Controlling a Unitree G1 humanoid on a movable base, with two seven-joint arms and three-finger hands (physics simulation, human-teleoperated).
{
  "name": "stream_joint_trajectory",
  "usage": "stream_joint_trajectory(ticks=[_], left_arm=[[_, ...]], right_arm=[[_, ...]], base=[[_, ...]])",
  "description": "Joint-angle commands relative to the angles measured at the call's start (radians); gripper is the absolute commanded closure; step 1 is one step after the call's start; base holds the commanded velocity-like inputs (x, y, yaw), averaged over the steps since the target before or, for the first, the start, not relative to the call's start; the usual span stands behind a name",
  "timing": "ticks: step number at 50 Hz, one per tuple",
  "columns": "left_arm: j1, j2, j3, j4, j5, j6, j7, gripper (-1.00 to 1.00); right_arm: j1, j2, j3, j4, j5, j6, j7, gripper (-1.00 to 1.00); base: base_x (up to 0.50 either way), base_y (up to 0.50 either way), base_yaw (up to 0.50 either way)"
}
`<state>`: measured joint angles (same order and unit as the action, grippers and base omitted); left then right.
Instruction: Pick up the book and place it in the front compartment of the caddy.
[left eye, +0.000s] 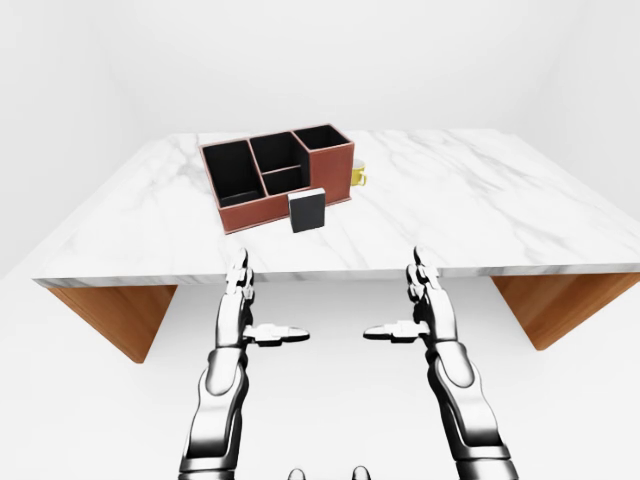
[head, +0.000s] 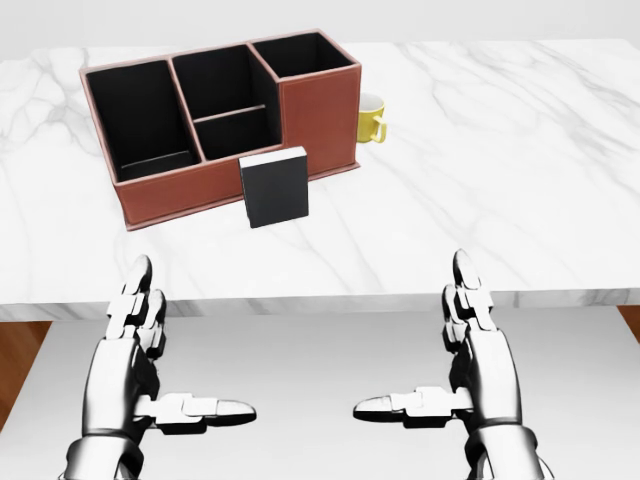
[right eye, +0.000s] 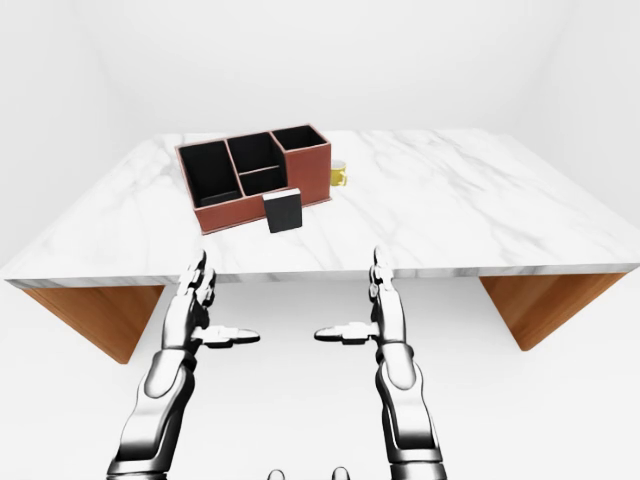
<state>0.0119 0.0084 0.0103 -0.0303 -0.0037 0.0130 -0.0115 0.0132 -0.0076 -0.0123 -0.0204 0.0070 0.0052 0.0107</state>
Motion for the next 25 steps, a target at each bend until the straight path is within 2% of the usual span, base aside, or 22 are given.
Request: stream_joint_trajectory(ticks=[1,3,7,10,14,19,25], left_arm=[[0.081,0.013,0.014,-0.215,0.032,0.074,-0.013,-1.00],[0.125,0.011,0.018,-0.330,0.065,0.074,-0.003,-1.00],[0.217,-0.004,0.024,-0.550,0.046,0.074,-0.038,-1.00],[0.269,-0.010,0.031,-0.665,0.091,0.074,-0.033,-1.00],[0.296,-0.022,0.052,-0.728,0.076,0.074,-0.058,-1.00],[0.301,-0.030,0.065,-0.741,0.108,0.074,-0.063,-1.00],[0.307,-0.044,0.116,-0.770,0.112,0.074,-0.080,-1.00]], right_arm=[[0.090,-0.006,-0.016,-0.172,-0.008,0.066,0.009,-1.00],[0.144,-0.002,-0.015,-0.291,-0.030,0.082,-0.004,-1.00],[0.222,0.005,-0.013,-0.464,-0.058,0.082,0.002,-1.00],[0.283,0.012,-0.011,-0.583,-0.078,0.082,0.005,-1.00],[0.318,0.018,-0.008,-0.650,-0.100,0.082,0.011,-1.00],[0.342,0.026,-0.012,-0.679,-0.109,0.082,0.017,-1.00],[0.340,0.029,-0.020,-0.659,-0.104,0.082,0.022,-1.00]], base=[[0.00,0.00,0.00],[0.00,0.00,0.00],[0.00,0.00,0.00],[0.00,0.00,0.00],[0.00,0.00,0.00],[0.00,0.00,0.00],[0.00,0.00,0.00]])
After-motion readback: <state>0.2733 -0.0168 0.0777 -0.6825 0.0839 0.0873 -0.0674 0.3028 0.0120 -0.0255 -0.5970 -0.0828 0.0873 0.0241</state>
